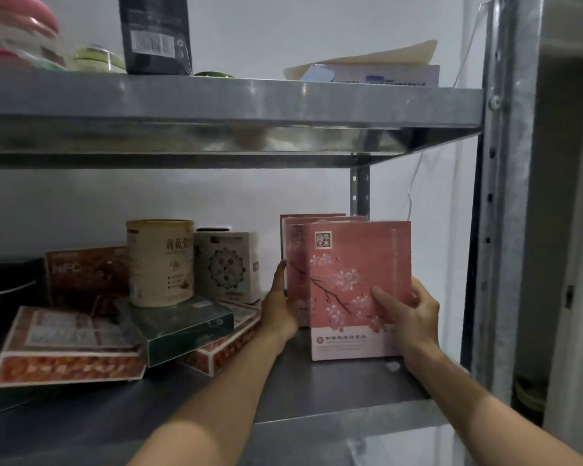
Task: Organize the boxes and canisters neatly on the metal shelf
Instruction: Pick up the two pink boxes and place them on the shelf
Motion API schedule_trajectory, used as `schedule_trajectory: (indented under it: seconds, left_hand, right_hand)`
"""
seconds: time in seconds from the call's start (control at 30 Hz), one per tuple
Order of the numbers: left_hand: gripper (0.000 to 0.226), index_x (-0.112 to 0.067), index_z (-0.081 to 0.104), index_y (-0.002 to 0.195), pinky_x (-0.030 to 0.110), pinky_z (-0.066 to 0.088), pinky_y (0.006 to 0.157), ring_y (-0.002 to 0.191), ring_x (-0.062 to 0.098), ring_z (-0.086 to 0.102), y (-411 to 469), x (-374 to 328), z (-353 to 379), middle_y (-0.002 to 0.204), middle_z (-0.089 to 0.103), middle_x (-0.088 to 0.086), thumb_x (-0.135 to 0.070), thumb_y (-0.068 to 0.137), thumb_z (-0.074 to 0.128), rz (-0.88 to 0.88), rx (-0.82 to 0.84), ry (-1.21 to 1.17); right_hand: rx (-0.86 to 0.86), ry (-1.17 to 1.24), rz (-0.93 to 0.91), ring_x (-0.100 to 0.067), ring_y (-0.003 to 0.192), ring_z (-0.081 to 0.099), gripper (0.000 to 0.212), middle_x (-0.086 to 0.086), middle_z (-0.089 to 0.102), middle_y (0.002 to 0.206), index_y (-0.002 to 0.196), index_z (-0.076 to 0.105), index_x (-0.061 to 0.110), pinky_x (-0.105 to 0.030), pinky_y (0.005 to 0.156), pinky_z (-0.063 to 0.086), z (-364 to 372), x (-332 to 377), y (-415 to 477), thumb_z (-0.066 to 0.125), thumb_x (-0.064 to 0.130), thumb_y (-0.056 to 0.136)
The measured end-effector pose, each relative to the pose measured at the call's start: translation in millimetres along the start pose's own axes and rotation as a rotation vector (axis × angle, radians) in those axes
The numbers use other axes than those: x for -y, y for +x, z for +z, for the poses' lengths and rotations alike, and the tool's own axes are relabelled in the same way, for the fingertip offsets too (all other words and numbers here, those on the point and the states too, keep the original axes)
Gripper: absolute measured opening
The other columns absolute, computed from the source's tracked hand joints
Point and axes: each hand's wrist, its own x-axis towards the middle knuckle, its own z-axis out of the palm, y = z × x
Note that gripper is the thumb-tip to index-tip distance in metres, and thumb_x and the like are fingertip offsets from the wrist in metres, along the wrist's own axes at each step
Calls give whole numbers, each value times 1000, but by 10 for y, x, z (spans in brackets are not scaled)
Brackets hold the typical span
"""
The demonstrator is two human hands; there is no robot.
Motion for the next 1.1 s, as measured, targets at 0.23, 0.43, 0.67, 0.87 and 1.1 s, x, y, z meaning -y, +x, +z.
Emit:
schedule_trajectory:
  seconds: [0.23, 0.43, 0.67, 0.87, 1.1]
  left_hand:
    - [67, -45, 17, 150, 32, 50, 97, 100, 8, 58, 325, 175, 59, 131, 60, -2, -10, 100, 45, -60, -47, 21]
    - [74, -45, 25, 149, 37, 50, 101, 108, 11, 58, 487, 228, 80, 131, 58, -5, 2, 96, 45, -129, -111, -27]
    - [67, -55, 21, 145, 40, 51, 98, 110, 16, 61, 575, 314, 92, 130, 61, -4, -29, 96, 58, -97, -74, 37]
    - [67, -46, 17, 151, 44, 49, 102, 118, 24, 61, 565, 308, 134, 136, 59, -1, -29, 98, 55, -16, -45, 132]
    - [79, -42, 8, 154, 24, 48, 80, 88, 10, 60, 599, 368, 136, 123, 66, 6, -9, 98, 52, -12, -20, 221]
  right_hand:
    - [-38, -3, -10, -26, 87, 73, 35, -4, 76, 95, 112, 68, 15, -41, 76, 59, 59, -124, 145, 78, 11, 79]
    - [-24, 9, -7, -24, 83, 73, 48, -3, 76, 90, 108, 68, 18, -36, 69, 57, 115, -196, 255, 82, 28, 63]
    - [3, -19, -9, -27, 83, 73, 42, -1, 77, 88, 101, 69, 24, -48, 77, 60, 102, -272, 360, 79, 35, 62]
    - [0, -13, -14, -24, 81, 73, 39, 3, 76, 85, 97, 68, 26, -43, 71, 60, 115, -255, 320, 78, 37, 62]
    - [-1, -26, -4, -25, 81, 73, 40, -2, 75, 86, 98, 67, 25, -44, 72, 61, 117, -237, 306, 78, 37, 62]
